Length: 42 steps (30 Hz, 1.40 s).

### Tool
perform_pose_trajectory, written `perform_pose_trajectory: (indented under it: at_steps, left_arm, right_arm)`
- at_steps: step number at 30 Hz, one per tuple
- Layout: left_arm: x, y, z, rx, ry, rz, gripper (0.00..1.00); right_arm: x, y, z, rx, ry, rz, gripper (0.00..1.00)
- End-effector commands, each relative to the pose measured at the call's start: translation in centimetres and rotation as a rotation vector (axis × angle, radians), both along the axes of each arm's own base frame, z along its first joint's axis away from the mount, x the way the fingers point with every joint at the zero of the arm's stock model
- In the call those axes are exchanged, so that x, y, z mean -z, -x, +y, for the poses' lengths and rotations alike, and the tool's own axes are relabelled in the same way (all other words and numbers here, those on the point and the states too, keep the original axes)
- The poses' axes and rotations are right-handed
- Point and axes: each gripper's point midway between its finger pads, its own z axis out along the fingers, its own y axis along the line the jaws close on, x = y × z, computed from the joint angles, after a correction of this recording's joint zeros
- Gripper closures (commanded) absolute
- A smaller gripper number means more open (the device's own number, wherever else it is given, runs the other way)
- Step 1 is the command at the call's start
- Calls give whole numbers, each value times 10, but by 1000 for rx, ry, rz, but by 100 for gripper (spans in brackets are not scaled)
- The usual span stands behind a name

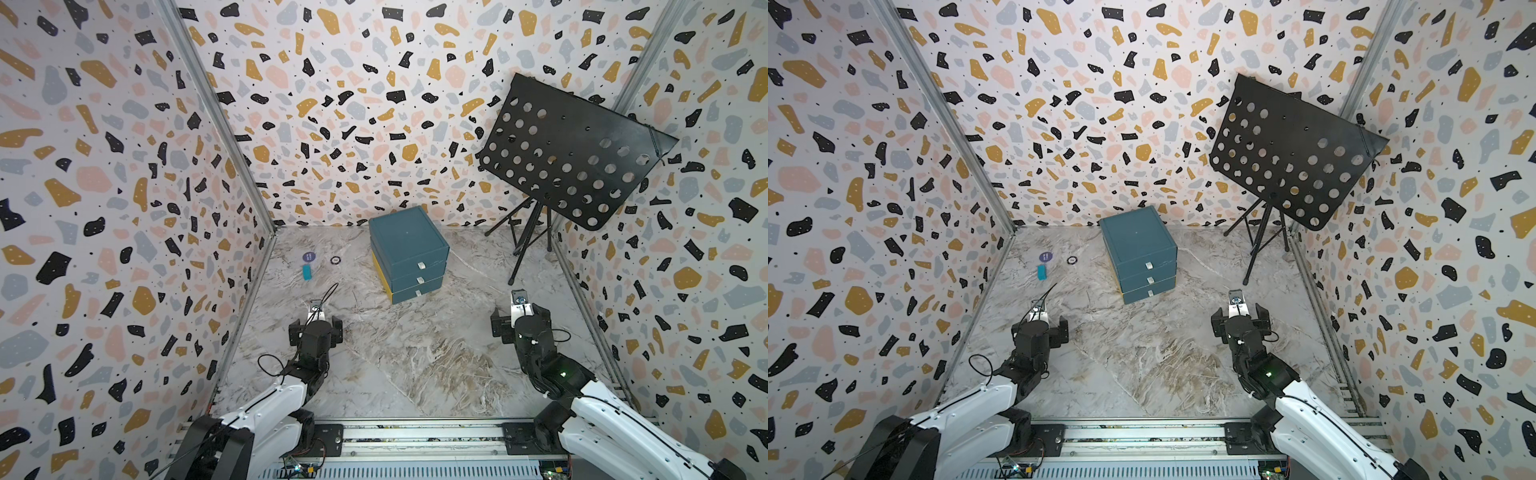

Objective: Put the paint cans in the drawer according to color
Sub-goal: Reset both arms

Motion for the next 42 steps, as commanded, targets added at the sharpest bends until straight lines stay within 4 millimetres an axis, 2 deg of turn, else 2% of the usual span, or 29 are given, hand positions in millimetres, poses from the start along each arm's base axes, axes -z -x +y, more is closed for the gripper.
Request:
perform_pose_trajectory:
  at_steps: [1, 5, 8, 12, 14, 16, 18, 26, 27, 29, 31, 32, 33, 34, 35, 36, 38, 39, 41, 42]
  left_arm:
    - [-48, -23, -3, -5, -4, -209, 0]
    - [-45, -36, -14, 53, -41, -158, 0]
    - [-43, -41, -9, 25, -66, -155, 0]
    - [-23, -49, -6, 44, -50, -231, 0]
    - [-21, -56, -8, 45, -59, -209, 0]
    - [-13, -58, -7, 62, -9, -103, 0]
    - [-14, -65, -6, 66, -15, -130, 0]
    - [-9, -68, -2, 72, 25, -74, 0]
    - [-9, -68, -2, 71, 25, -78, 0]
    - [-9, -68, -1, 70, 25, -76, 0]
    - [-9, -68, -1, 71, 25, -77, 0]
    - [-9, -68, -2, 71, 26, -78, 0]
    - [-10, -68, -1, 70, 25, -77, 0]
    - [-9, -68, -1, 70, 25, -76, 0]
    - [-10, -68, -2, 72, 26, -78, 0]
    - [-9, -68, -1, 71, 26, -76, 0]
    - [-9, -68, -2, 72, 26, -77, 0]
    - [-9, -68, -2, 72, 27, -76, 0]
    - [-9, -68, -2, 72, 26, -76, 0]
    - [-9, -68, -2, 72, 25, -77, 0]
  right_arm:
    - [-13, -11, -9, 54, 43, -57, 0]
    - [-3, -21, -21, 102, 38, -71, 0]
    - [6, -28, -37, 156, 24, -81, 0]
    - [13, -34, -53, 195, 5, -87, 0]
    - [15, -37, -60, 211, 0, -102, 0]
    - [23, -42, -67, 230, -3, -102, 0]
    - [30, -47, -73, 251, -4, -103, 0]
    - [67, -75, -84, 293, 19, -177, 1]
    - [66, -81, -83, 279, 35, -190, 0]
    - [76, -84, -77, 236, 25, -95, 1]
    - [80, -91, -88, 234, -56, -93, 0]
    - [86, -94, -85, 205, -74, -61, 0]
    - [102, -99, -82, 187, -68, -2, 0]
    - [93, -105, -83, 188, -59, -70, 0]
    - [94, -101, -83, 192, -75, -37, 0]
    - [105, -97, -85, 199, -84, 29, 0]
    - [93, -103, -85, 190, -79, -49, 0]
    - [100, -99, -85, 198, -90, 11, 0]
    - [94, -103, -85, 186, -75, -57, 0]
    - [95, -100, -84, 189, -83, -27, 0]
